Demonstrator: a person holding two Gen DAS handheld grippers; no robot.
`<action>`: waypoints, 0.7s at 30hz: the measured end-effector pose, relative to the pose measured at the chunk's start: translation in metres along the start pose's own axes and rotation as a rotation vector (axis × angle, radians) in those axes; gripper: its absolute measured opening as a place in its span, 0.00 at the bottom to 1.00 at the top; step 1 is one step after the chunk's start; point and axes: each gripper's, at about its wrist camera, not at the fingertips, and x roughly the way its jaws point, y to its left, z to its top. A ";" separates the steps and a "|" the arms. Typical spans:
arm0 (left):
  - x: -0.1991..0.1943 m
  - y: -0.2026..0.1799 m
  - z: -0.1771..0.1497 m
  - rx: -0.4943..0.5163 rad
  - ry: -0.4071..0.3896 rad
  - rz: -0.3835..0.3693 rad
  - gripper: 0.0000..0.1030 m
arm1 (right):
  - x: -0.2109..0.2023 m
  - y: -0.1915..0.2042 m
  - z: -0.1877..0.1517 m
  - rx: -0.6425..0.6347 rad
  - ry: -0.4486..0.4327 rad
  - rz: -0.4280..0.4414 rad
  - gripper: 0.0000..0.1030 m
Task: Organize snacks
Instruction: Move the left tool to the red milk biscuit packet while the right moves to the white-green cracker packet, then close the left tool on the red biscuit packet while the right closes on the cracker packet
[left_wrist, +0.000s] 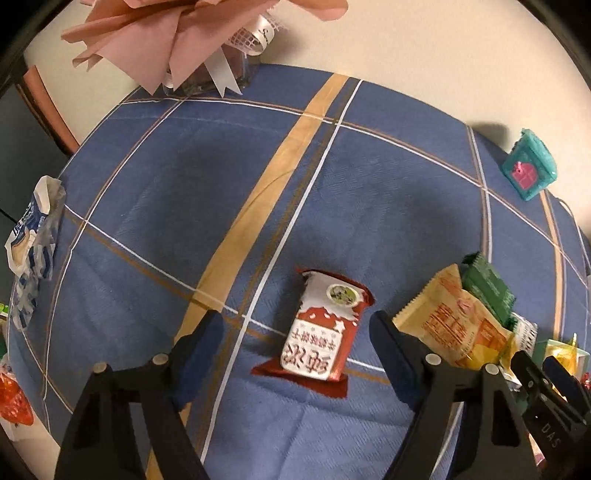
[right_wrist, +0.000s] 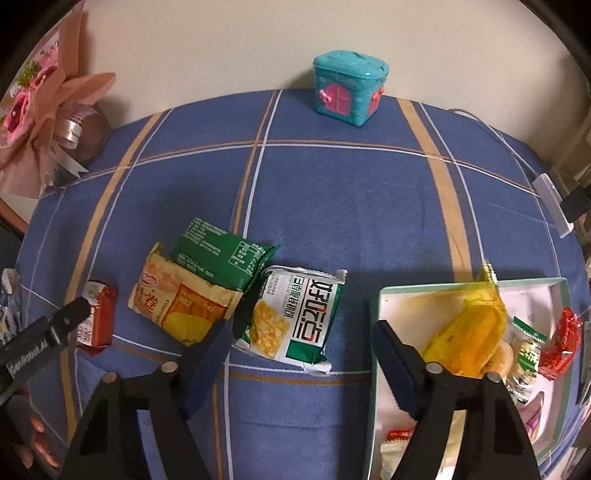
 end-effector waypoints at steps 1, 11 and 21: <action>0.003 0.000 0.001 0.004 -0.010 -0.004 0.79 | 0.004 0.000 0.001 0.000 0.005 -0.001 0.70; 0.028 -0.010 0.003 0.051 0.000 -0.013 0.64 | 0.029 0.005 0.008 -0.009 0.020 0.003 0.59; 0.031 -0.010 0.000 0.035 -0.060 -0.069 0.40 | 0.044 0.011 0.007 -0.005 0.045 -0.005 0.51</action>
